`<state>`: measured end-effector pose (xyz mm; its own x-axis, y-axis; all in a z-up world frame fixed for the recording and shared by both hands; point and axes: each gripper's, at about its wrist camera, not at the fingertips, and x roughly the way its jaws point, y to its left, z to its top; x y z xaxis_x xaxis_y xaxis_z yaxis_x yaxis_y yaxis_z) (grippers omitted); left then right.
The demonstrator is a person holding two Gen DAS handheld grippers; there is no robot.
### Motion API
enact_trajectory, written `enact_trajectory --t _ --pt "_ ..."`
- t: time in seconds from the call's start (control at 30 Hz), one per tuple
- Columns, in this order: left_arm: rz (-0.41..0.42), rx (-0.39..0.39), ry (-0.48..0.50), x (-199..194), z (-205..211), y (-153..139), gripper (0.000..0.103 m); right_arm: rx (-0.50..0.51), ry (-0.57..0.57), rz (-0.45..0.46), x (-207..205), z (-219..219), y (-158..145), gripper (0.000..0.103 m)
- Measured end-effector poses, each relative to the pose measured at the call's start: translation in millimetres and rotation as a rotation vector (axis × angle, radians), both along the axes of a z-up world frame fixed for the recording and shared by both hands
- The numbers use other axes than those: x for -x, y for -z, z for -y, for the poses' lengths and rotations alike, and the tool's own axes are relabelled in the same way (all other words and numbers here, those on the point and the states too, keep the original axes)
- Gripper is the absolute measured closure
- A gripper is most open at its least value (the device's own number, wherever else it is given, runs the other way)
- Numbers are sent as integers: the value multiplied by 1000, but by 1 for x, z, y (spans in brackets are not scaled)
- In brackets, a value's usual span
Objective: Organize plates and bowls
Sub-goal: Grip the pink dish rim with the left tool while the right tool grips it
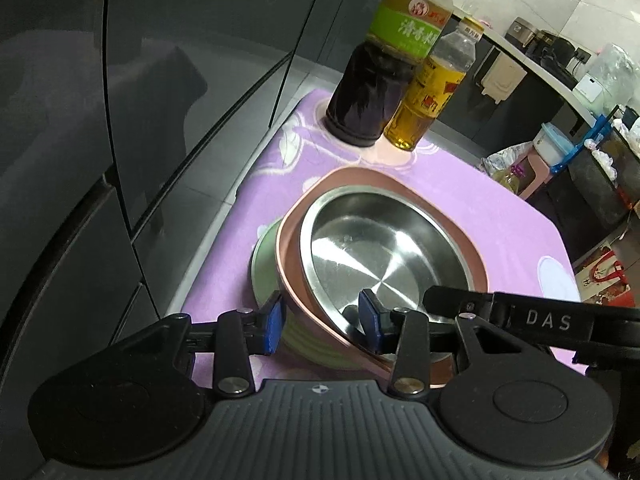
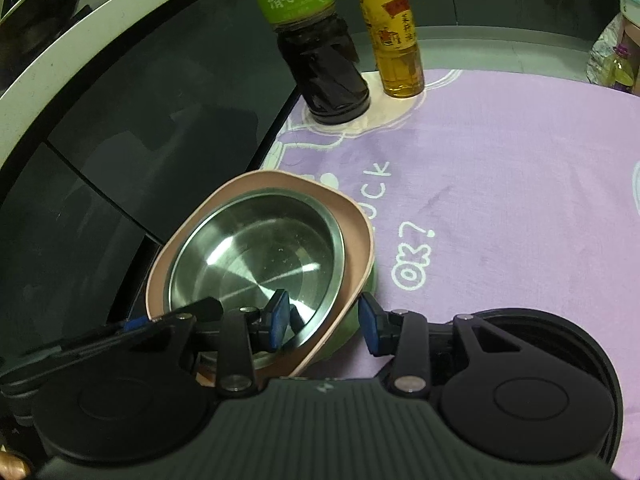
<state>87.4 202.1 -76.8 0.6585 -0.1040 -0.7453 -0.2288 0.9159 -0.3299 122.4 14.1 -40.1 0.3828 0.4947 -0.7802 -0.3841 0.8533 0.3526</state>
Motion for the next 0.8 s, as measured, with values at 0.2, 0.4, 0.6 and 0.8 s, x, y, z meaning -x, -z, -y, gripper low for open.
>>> enact_trajectory --t 0.2,0.4,0.6,0.8 --pt "-59 32 -38 -17 -14 23 66 22 -30 2 -14 -14 14 68" --pt "-83 67 -57 -16 -28 33 68 57 -41 -20 -26 -18 29 66" --pt "-84 33 -63 -17 -28 33 62 86 -15 -16 -33 -10 26 52" --pt "-47 -104 6 -27 -7 38 56 68 -25 -89 -43 -19 42 49"
